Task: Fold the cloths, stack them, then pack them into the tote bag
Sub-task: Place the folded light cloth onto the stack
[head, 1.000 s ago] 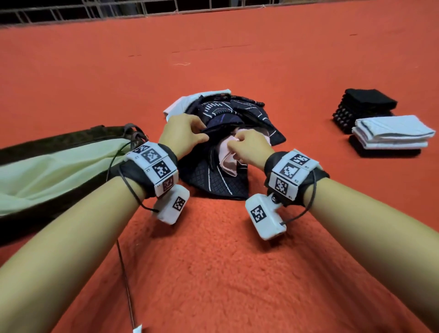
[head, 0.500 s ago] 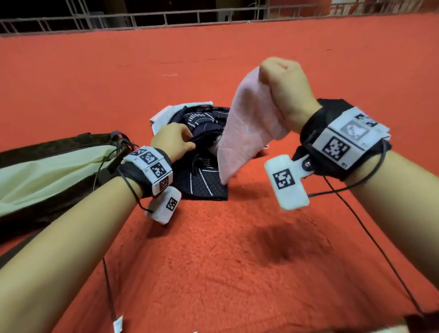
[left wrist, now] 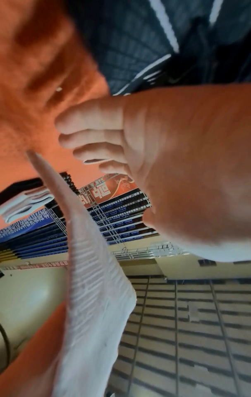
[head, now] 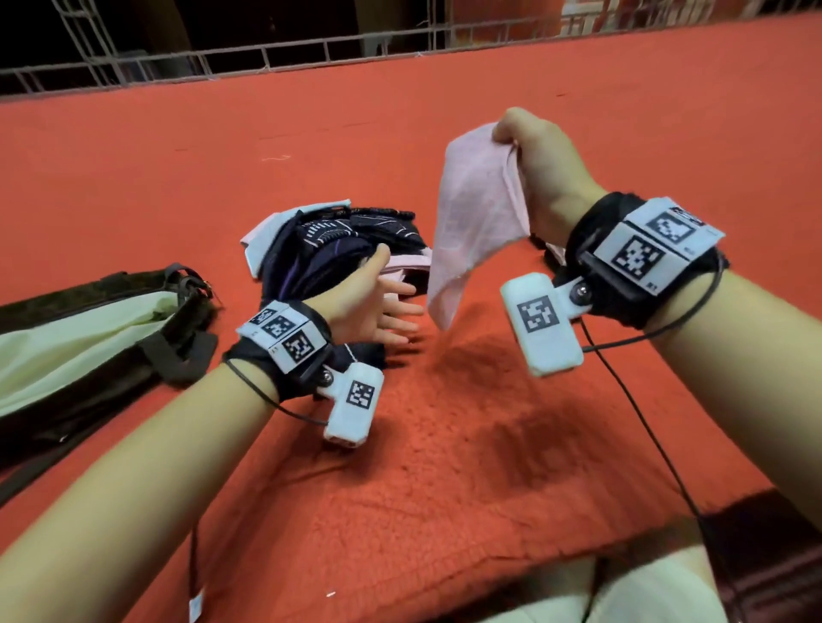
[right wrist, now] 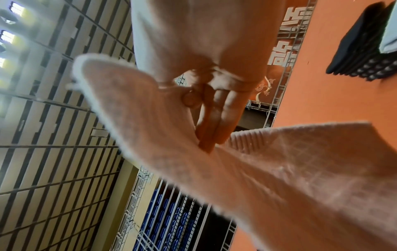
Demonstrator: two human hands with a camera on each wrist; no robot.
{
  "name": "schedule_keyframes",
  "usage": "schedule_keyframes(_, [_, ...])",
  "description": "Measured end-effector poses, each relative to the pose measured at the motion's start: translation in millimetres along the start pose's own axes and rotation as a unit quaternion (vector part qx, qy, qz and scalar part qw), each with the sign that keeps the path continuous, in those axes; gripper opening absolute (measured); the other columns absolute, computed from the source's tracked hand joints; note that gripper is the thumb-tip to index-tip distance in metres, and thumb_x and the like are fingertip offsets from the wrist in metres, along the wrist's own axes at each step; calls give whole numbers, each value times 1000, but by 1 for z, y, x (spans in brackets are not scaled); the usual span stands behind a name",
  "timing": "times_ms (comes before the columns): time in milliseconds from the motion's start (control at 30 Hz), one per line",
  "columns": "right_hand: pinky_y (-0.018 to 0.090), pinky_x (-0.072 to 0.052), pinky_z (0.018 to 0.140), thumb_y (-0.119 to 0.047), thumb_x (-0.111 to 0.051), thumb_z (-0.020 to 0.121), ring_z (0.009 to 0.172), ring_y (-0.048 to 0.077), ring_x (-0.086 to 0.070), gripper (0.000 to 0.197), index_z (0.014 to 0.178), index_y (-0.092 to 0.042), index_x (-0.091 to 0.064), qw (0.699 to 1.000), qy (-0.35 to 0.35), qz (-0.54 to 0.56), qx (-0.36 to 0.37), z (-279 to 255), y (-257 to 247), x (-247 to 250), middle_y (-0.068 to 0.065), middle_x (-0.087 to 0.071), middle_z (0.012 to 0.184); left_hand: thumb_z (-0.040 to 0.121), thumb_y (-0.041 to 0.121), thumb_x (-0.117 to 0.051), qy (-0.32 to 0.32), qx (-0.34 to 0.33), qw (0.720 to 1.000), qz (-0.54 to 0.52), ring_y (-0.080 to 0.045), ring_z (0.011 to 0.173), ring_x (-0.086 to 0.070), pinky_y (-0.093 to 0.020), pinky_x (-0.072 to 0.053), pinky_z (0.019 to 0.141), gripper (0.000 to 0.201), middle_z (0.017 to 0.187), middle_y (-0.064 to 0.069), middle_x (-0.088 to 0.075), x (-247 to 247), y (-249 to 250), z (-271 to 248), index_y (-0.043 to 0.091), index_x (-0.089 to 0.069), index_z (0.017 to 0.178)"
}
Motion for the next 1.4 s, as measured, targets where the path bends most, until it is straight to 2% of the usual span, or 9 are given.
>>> schedule_keyframes(367, [26,-41,62,-25,-53,64,64,17,-50,16,73,-12,-51,999,9,39,-5,-5,0,49,4,-49,68,80,79,0,-83,42,994,-53,-25,86,-56,-40,-44,84,91,97,-12,-59,-67,-2,33,11,-50,115])
schedule_keyframes(467, [23,-44,61,-21,-54,79,61,14,-54,11,71,-13,-54,998,-3,59,1,-5,0,65,1,-52,66,78,80,2,-115,39,990,-67,-24,92,-57,-42,-43,86,99,108,-12,-62,-80,-7,38,10,-47,128])
schedule_keyframes(567, [24,-46,66,-17,-45,94,67,14,-57,23,76,-13,-57,998,-3,66,15,-7,1,82,1,-56,71,78,81,-3,-134,13,986,-102,-19,83,-56,-42,-45,83,94,93,-5,-61,-90,-7,41,10,-55,110])
schedule_keyframes(767, [28,-45,73,-25,-44,97,85,19,-55,21,85,-12,-56,992,122,7,-2,-4,26,123,10,-56,94,96,51,-34,-32,-65,983,-169,-9,71,-54,-28,-48,72,38,64,8,-59,-71,-6,43,22,-56,88])
schedule_keyframes(967, [21,-36,51,-19,-45,93,54,12,-47,22,72,-16,-51,972,204,-44,-104,-17,89,150,0,-49,66,99,16,-43,89,-132,987,-28,-7,83,-58,-23,-55,62,14,96,4,-60,-45,-16,41,19,-54,106])
schedule_keyframes(1067, [22,-30,49,-22,-45,95,49,15,-38,32,63,-16,-46,956,186,-144,-176,-25,129,162,2,-42,59,97,14,-46,79,-109,990,35,-9,83,-59,-25,-56,63,22,98,2,-61,-39,-28,43,21,-53,117])
schedule_keyframes(1167, [17,-42,36,-24,-46,97,44,13,-52,25,75,-13,-50,947,121,-170,-243,-40,152,165,4,-51,69,94,7,-49,76,-48,994,60,-5,67,-62,-17,-55,55,14,88,-1,-60,-33,-42,43,18,-58,98])
schedule_keyframes(1300, [12,-45,38,-13,-53,95,34,0,-54,6,93,-8,-51,961,70,-117,-242,-48,155,166,5,-55,73,94,17,-50,83,9,993,88,-9,73,-55,-17,-52,54,7,83,0,-56,-33,-40,42,16,-57,93])
schedule_keyframes(1400, [13,-45,38,-6,-61,89,34,-2,-52,23,106,-9,-46,959,93,-125,-238,-46,160,169,3,-53,73,93,18,-53,117,-1,985,130,-10,65,-51,-16,-49,43,7,78,1,-52,-41,-30,39,18,-54,86])
Point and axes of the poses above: each hand's wrist, its own z-axis towards the middle knuckle, its own x-axis out of the back of the hand, y = z × x, the point moved 3 cm from there along z, towards the middle knuckle
